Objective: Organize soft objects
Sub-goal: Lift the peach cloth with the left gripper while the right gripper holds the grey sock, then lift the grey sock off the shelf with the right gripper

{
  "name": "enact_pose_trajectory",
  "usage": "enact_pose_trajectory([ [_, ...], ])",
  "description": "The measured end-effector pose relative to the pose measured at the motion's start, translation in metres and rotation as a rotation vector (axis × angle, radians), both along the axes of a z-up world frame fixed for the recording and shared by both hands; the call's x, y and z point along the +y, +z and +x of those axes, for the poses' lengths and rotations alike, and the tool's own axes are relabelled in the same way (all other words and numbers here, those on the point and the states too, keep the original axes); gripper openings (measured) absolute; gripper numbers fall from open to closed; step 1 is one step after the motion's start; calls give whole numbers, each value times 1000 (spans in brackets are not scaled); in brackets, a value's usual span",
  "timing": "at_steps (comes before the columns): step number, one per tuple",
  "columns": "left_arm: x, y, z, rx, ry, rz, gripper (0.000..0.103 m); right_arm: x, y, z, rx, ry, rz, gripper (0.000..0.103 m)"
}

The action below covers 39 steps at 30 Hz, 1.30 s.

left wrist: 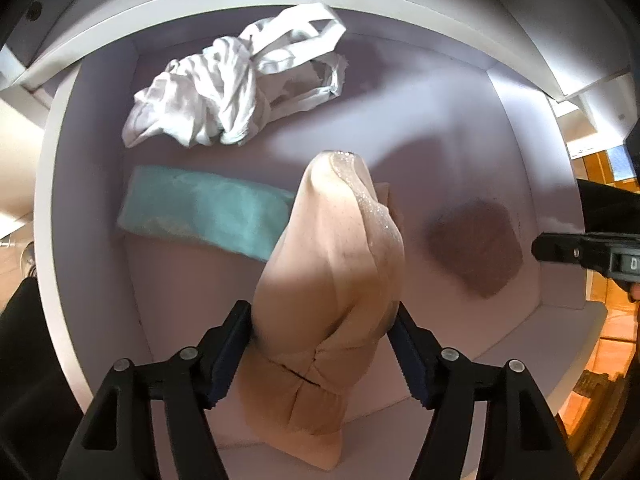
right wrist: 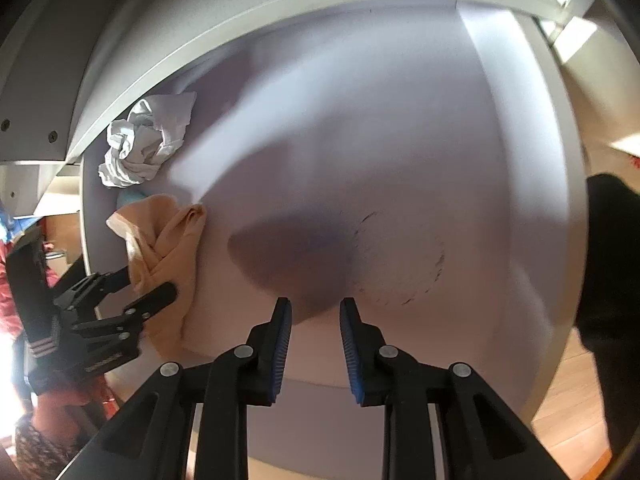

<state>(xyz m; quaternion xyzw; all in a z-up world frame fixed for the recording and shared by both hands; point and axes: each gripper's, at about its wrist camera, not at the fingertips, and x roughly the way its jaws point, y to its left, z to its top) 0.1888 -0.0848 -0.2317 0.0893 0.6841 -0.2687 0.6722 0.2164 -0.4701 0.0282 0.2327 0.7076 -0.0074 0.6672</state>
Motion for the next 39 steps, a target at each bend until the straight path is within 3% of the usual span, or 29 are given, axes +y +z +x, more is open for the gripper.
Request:
enact_pose_trajectory([
  [3, 4, 0, -1, 5, -6, 15, 72, 6, -14, -23, -10, -19, -25, 41],
  [7, 11, -1, -5, 0, -15, 30, 72, 2, -27, -23, -18, -23, -26, 47],
  [11, 15, -5, -8, 5, -13, 24, 66, 22, -30, -19, -13, 46, 4, 63],
  [14, 16, -4, -7, -9, -10, 16, 63, 40, -33, -15, -23, 113, 14, 65],
  [22, 21, -2, -10, -4, 4, 15, 63, 81, -51, -10, -21, 317, -46, 63],
  [24, 23, -4, -9, 0, 14, 12, 64, 87, -57, -14, -3, 376, -98, 47],
  [25, 24, -4, -10, 2, 16, 12, 64, 88, -59, -16, 3, 396, -113, 47],
  [36, 19, -16, -5, 8, 13, 13, 65, 54, -37, -31, -6, 256, -27, 35],
  [39, 18, -17, -5, 12, 12, 18, 67, 49, -40, -35, 5, 269, -68, 36],
])
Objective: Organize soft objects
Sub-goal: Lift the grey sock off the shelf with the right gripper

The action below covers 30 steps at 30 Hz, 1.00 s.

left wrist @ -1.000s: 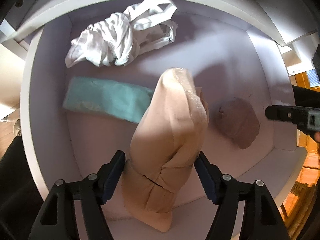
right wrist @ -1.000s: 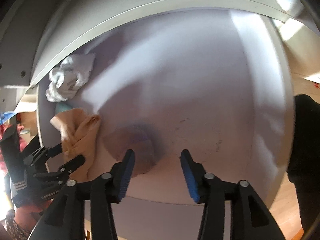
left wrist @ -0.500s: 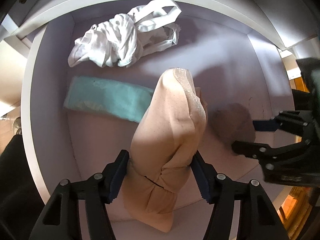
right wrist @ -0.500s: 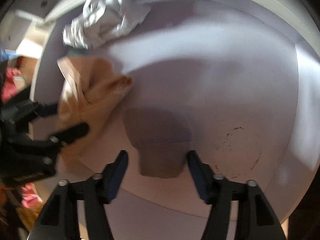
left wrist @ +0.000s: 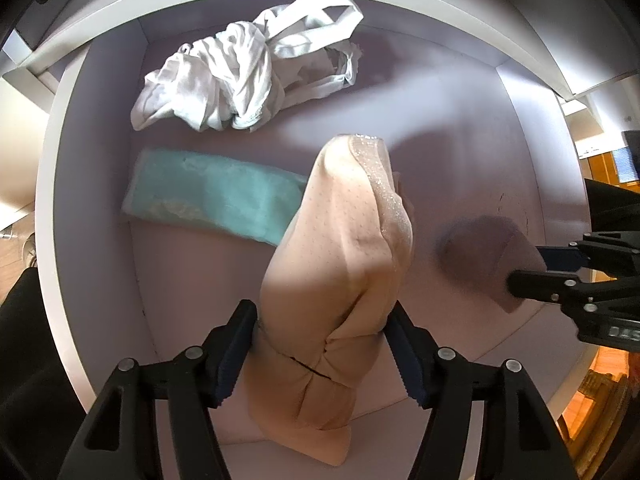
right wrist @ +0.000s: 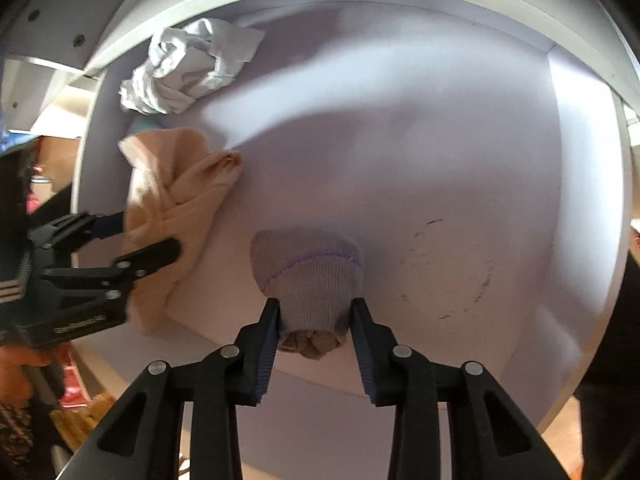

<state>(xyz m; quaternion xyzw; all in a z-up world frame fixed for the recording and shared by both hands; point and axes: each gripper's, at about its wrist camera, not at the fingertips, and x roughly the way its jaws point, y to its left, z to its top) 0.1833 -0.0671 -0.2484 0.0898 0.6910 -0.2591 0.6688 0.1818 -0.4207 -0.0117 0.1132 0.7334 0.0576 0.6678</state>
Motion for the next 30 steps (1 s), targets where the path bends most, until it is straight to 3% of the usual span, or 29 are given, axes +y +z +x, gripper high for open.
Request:
enact_pose_trajectory([
  [5, 0, -4, 1, 8, 7, 0, 67, 7, -15, -3, 46, 45, -33, 48],
  [8, 1, -6, 3, 11, 13, 0, 67, 15, -16, 3, 0, 89, -68, 61],
  [12, -1, -9, 3, 10, 11, 8, 69, 26, -22, 5, -19, 127, -90, 63],
  [22, -3, -19, 2, 19, 8, 14, 68, 49, -49, 8, 12, 207, -89, 56],
  [24, -3, -19, 3, 17, 7, 8, 64, 61, -52, 7, 12, 186, -70, 51],
  [30, -4, -15, 2, 0, -5, 1, 59, 41, -51, 1, 27, 96, -29, 48],
])
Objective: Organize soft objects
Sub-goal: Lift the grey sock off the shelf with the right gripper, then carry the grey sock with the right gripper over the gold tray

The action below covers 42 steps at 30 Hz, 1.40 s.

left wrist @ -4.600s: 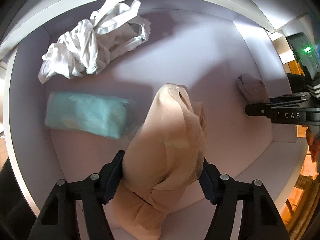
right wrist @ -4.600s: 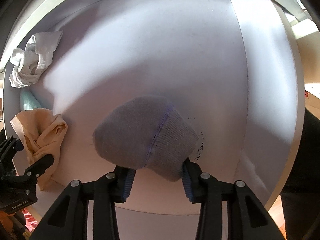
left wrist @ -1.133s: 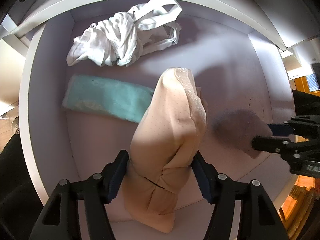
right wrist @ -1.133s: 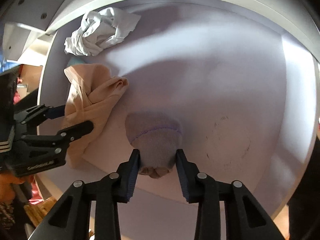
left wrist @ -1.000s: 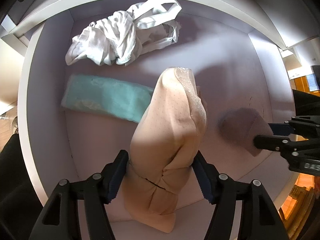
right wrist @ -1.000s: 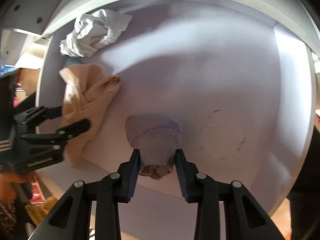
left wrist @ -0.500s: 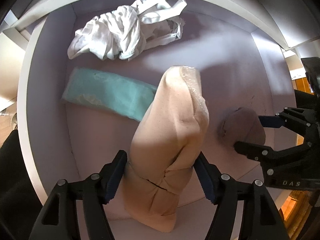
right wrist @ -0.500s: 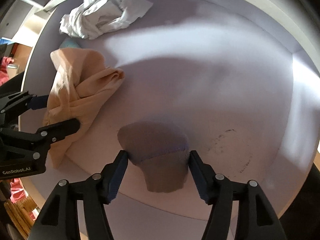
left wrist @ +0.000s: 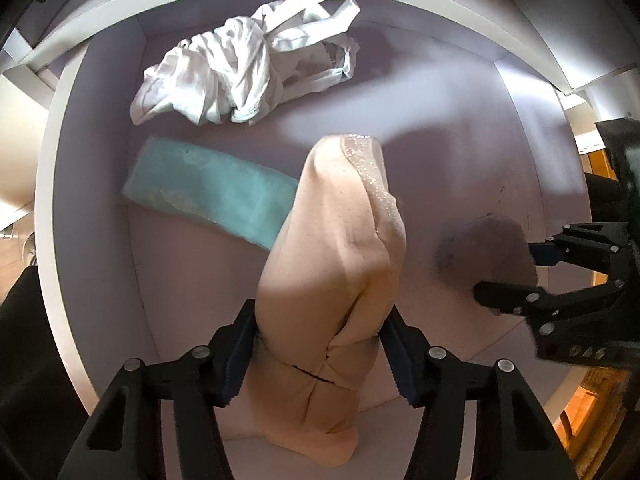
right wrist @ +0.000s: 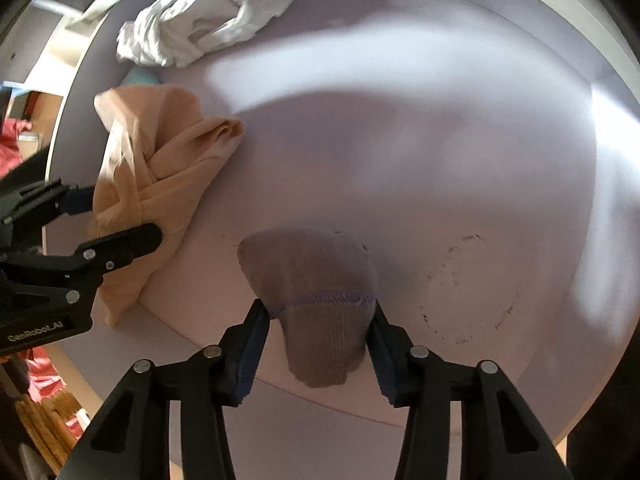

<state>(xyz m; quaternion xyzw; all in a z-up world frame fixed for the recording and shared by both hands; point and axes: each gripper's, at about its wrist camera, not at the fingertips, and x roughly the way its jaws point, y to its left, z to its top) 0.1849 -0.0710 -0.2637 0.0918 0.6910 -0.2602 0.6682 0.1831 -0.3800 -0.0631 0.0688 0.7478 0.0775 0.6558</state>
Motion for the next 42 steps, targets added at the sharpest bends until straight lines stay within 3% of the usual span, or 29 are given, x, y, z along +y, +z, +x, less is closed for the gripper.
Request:
enact_pose_trajectory([
  [6, -1, 1, 3, -7, 2, -10, 57, -42, 25, -14, 4, -256, 161, 48],
  [9, -4, 4, 8, -10, -4, -13, 57, -58, 47, -23, -9, -331, 215, 48],
  [15, -8, 9, 12, -15, -8, -15, 57, -80, 99, -46, -66, -361, 294, 48],
  [18, -11, 10, 13, -16, -11, -15, 57, -77, 139, -61, -107, -378, 345, 48],
  [26, -8, 19, 7, -19, -14, -15, 57, -84, 231, -76, -267, -398, 485, 48],
  [33, -10, 19, 7, -21, -19, -14, 57, -76, 313, -45, -442, -296, 452, 48],
  [37, -12, 20, 6, -25, -26, -14, 57, -76, 353, -3, -539, -259, 351, 48],
  [42, -12, 22, 6, -26, -28, -15, 57, -79, 378, 46, -555, -237, 220, 48],
])
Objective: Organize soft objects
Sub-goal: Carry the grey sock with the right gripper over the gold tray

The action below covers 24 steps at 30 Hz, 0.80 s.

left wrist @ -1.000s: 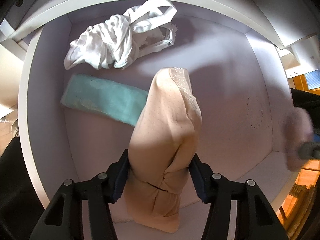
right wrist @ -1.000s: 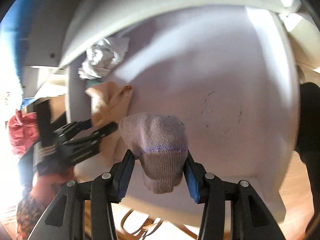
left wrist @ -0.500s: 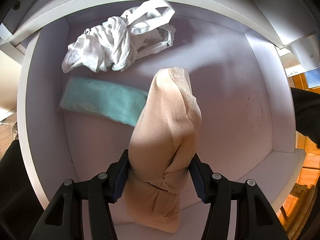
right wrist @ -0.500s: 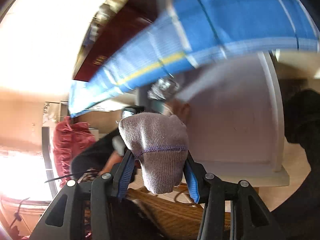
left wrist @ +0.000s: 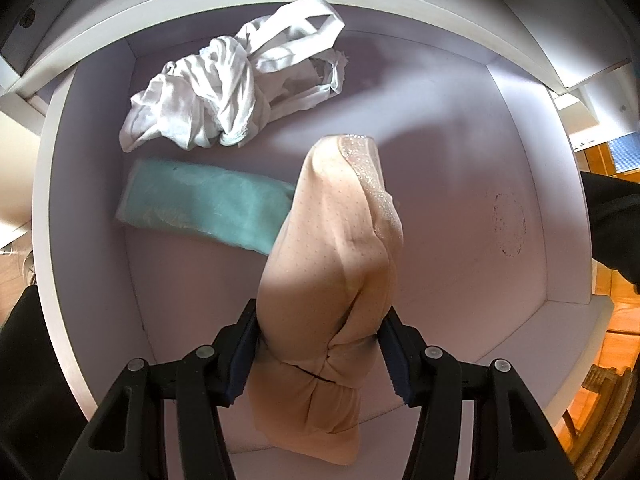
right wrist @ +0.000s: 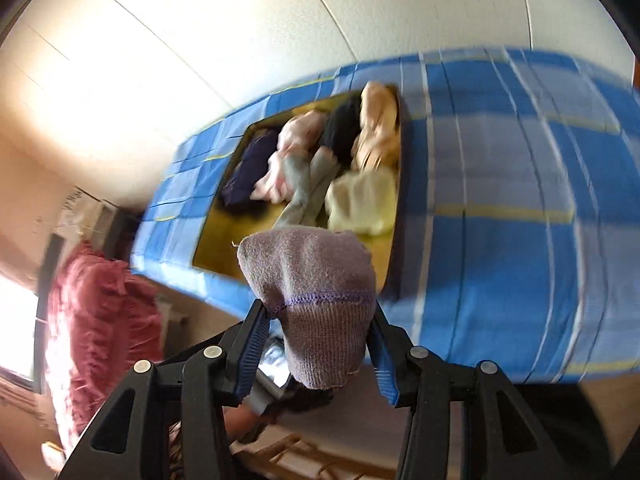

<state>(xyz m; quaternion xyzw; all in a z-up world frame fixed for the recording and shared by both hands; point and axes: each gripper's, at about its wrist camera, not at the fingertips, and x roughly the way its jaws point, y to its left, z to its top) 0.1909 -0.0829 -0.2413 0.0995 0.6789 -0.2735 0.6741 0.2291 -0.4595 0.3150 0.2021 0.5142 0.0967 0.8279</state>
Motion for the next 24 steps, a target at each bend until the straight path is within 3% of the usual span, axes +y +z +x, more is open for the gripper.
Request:
enact_pose_trajectory([
  [10, -3, 2, 0, -3, -5, -3, 57, 39, -14, 63, 132, 113, -211, 48],
  [15, -2, 1, 0, 6, 7, -11, 57, 46, -39, 78, 211, 123, -224, 48],
  [24, -1, 0, 0, 3, -1, -9, 57, 55, -62, 96, 265, 136, -287, 48],
])
